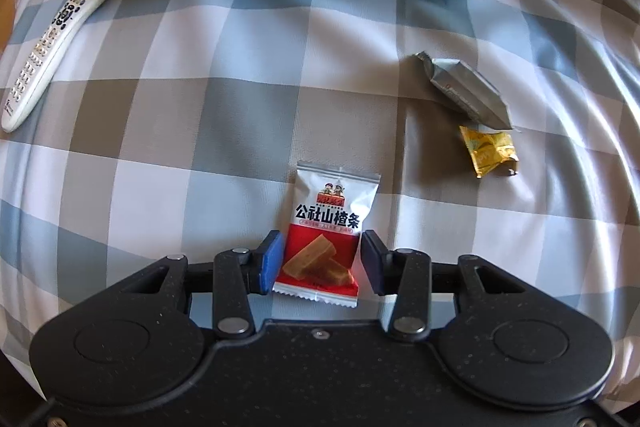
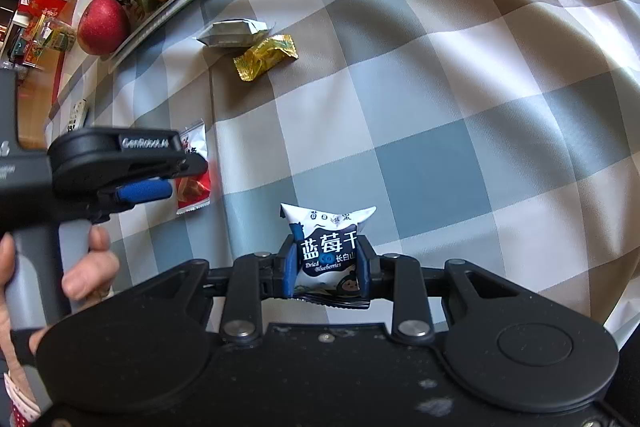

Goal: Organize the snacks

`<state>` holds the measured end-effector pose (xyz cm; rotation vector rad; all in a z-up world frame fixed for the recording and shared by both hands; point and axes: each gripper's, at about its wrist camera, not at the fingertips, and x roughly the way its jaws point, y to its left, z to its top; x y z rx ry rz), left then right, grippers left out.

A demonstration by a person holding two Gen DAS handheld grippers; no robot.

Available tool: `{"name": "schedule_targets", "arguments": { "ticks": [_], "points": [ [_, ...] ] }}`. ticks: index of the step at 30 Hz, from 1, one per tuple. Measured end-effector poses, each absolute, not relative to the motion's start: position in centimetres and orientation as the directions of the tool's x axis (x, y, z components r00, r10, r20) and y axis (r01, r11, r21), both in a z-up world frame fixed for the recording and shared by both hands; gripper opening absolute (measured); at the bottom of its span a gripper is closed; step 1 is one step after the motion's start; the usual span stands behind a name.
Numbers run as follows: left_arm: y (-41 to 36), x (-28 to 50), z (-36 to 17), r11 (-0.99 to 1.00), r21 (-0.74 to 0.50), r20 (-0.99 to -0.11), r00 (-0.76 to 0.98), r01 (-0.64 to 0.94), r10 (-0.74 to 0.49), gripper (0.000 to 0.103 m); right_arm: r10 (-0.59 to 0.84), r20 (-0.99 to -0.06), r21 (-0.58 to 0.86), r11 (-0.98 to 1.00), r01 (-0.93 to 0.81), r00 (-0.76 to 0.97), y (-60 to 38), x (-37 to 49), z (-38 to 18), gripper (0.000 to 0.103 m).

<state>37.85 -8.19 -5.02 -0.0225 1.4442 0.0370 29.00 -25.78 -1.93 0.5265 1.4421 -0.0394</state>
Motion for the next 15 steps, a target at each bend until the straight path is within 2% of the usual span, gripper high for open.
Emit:
{"name": "schedule_targets", "arguments": {
  "ticks": [4, 6, 15],
  "points": [
    [-8.0, 37.9, -5.3, 0.999, -0.002, -0.99, 0.138, -0.054, 0.005, 0.051, 0.281, -0.949, 0.314, 0.888, 0.335, 0.144, -25.7, 29.1, -2.1, 0.03],
    [-7.7, 37.8, -5.2, 0.997, -0.015, -0.99, 0.142, -0.073, -0.004, 0.043, 0.279, -0.949, 0.312, 0.889, 0.334, 0.144, -25.7, 29.2, -2.1, 0.03],
    [-7.1, 34.7, -3.4, 0.997, 0.008, -0.986, 0.163, -0.082, 0.021, 0.043, 0.266, -0.952, 0.303, 0.892, 0.337, 0.15, -25.9, 29.1, -2.1, 0.03]
  ]
}}
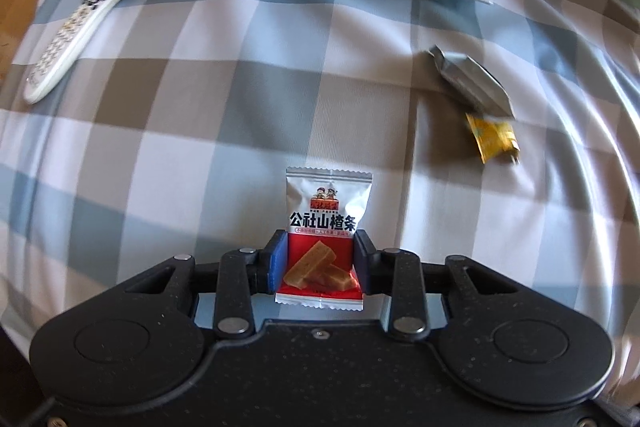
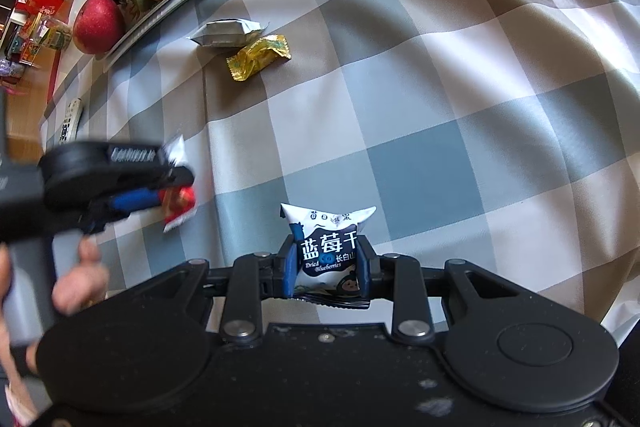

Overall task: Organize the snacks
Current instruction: 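Lift both held packets and carry them over the gold tray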

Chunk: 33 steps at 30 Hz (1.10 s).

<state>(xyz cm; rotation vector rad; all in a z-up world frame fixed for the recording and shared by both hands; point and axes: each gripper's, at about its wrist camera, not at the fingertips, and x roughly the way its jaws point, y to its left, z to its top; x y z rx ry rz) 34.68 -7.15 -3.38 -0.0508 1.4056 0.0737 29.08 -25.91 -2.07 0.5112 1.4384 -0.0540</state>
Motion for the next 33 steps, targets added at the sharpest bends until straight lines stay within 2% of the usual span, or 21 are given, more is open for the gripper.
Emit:
{"name": "schedule_targets", "arguments": {
  "ticks": [12, 18, 28, 33],
  "points": [
    [-6.8, 24.4, 0.1, 1.0, 0.024, -0.989, 0.144, -0.012, 0.025, 0.043, 0.177, -0.97, 0.22, 0.931, 0.291, 0.167, -26.8, 27.7, -2.3, 0.03],
    [-6.0, 19.2, 1.4, 1.0, 0.02, -0.985, 0.172, 0.001, 0.019, 0.043, 0.129, -0.964, 0.19, 0.946, 0.264, 0.232, -27.1, 25.9, -1.8, 0.03],
    [-3.8, 12.6, 1.5, 1.0, -0.024, -0.985, 0.173, -0.009, -0.022, 0.043, 0.12, -0.91, 0.236, 0.937, 0.257, 0.396, -26.9, 19.5, 1.0, 0.03],
    [-2.9, 10.2, 0.9, 0.999, -0.03, -0.988, 0.152, -0.026, -0.025, 0.043, 0.164, -0.897, 0.295, 0.914, 0.278, 0.411, -26.9, 15.1, 2.2, 0.03]
  ]
}}
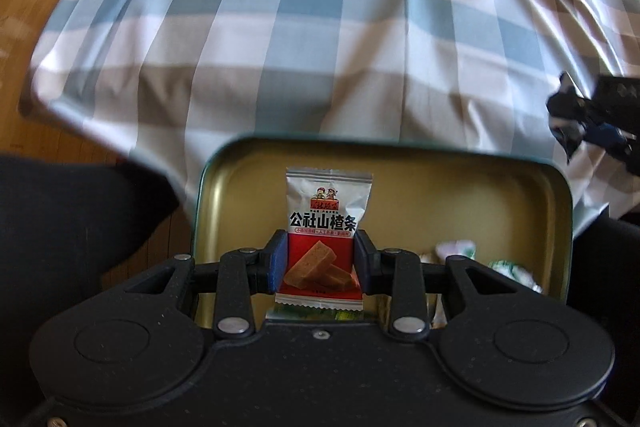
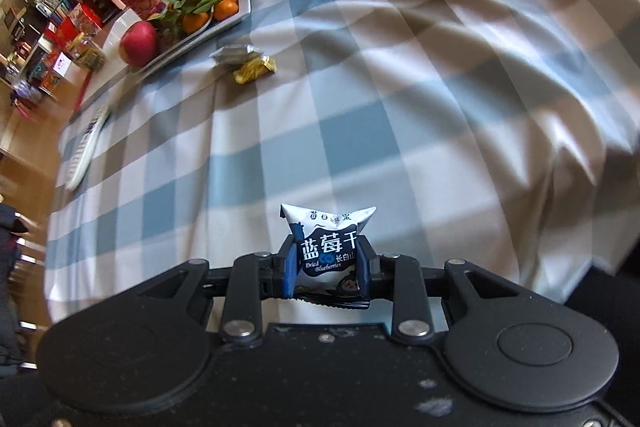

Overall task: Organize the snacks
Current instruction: 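Lift both held packets and carry them over the gold tray, then open the right tool over the tray while the left tool lowers the hawthorn packet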

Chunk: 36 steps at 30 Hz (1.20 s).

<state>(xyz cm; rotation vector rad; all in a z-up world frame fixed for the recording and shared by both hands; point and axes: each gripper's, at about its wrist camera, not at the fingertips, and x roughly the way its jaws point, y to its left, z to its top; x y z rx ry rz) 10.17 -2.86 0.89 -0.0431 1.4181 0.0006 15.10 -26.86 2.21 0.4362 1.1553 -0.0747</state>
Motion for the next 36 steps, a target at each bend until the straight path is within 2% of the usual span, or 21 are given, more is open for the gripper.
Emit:
{"name": "schedule_targets", "arguments": {
  "ticks": [13, 17, 22, 27, 36],
  "points": [
    [-1.2, 4.5, 0.1, 0.998, -0.029, -0.989, 0.146, -0.048, -0.021, 0.043, 0.192, -0.907, 0.29, 0.93, 0.225, 0.375, -22.4, 5.5, 1.4, 0.03],
    [-1.3, 3.2, -0.4, 0.999, -0.001, -0.988, 0.151, -0.047, 0.006, 0.043, 0.214, -0.884, 0.319, 0.926, 0.201, 0.414, -22.0, 3.7, 0.5, 0.03],
    [-1.3, 2.6, -0.8, 0.997, -0.021, -0.989, 0.148, -0.076, -0.009, 0.043, 0.225, -0.863, 0.35, 0.912, 0.215, 0.453, -22.5, 3.4, -0.1, 0.03],
    [-1.5, 2.5, -1.4, 0.996, -0.001, -0.99, 0.143, -0.084, 0.011, 0.044, 0.161, -0.872, 0.299, 0.923, 0.243, 0.463, -22.6, 3.7, -0.4, 0.03],
    [-2.0, 2.3, -1.3, 0.997, 0.008, -0.989, 0.149, -0.08, 0.02, 0.044, 0.163, -0.89, 0.283, 0.93, 0.235, 0.425, -22.3, 3.6, -1.0, 0.031]
  ]
}}
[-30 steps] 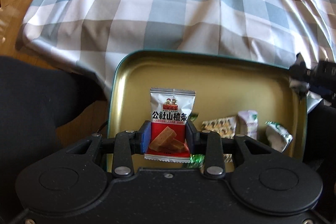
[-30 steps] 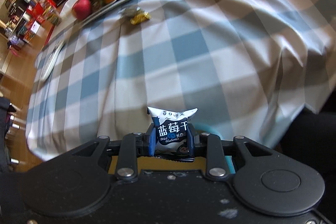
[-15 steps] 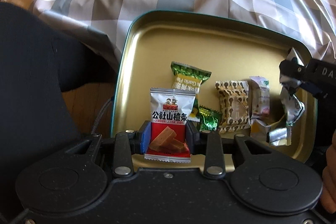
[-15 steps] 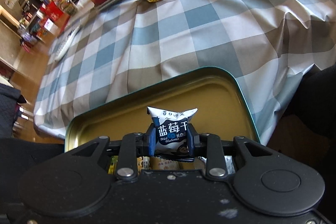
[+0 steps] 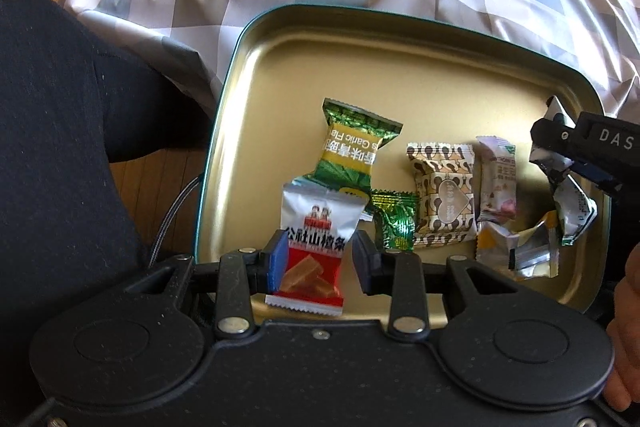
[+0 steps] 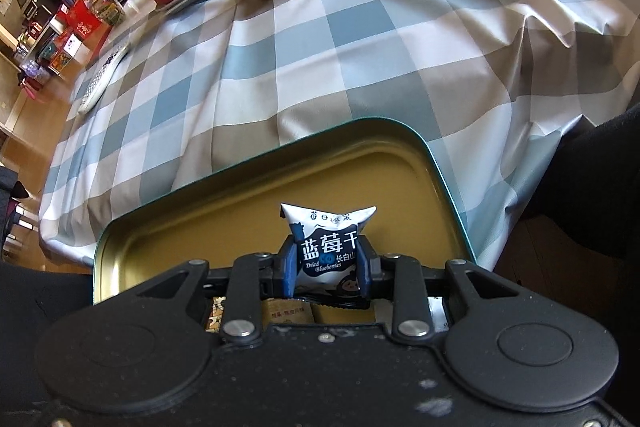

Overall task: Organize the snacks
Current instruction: 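Open the right tool over the tray while the left tool lowers the hawthorn packet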

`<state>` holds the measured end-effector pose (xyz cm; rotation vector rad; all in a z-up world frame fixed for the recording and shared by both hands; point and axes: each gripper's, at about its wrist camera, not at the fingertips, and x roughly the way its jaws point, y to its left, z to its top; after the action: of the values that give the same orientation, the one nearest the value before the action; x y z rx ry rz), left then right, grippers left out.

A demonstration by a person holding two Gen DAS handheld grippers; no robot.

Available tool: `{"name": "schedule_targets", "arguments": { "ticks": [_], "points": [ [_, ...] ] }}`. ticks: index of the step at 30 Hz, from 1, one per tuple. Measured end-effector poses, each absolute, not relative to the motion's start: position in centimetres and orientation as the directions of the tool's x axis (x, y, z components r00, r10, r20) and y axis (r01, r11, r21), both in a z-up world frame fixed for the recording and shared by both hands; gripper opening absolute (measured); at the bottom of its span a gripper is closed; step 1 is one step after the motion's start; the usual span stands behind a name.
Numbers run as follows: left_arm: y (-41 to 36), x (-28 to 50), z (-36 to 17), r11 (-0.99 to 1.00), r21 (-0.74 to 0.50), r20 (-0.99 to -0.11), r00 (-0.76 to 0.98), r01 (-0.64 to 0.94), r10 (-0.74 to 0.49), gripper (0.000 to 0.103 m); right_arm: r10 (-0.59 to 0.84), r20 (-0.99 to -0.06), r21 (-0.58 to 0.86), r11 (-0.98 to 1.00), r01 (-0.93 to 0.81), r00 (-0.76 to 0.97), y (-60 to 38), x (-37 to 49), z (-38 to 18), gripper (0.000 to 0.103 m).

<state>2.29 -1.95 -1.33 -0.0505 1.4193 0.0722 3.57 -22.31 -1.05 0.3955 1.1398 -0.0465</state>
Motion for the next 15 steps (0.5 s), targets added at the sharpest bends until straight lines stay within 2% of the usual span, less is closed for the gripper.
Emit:
{"name": "schedule_targets", "arguments": {
  "ticks": [15],
  "points": [
    [-2.32, 2.08, -1.43, 0.998, 0.008, -0.991, 0.132, -0.061, 0.016, 0.044, 0.216, -0.869, 0.345, 0.91, 0.231, 0.445, -22.47, 3.44, -0.95, 0.033]
  ]
}}
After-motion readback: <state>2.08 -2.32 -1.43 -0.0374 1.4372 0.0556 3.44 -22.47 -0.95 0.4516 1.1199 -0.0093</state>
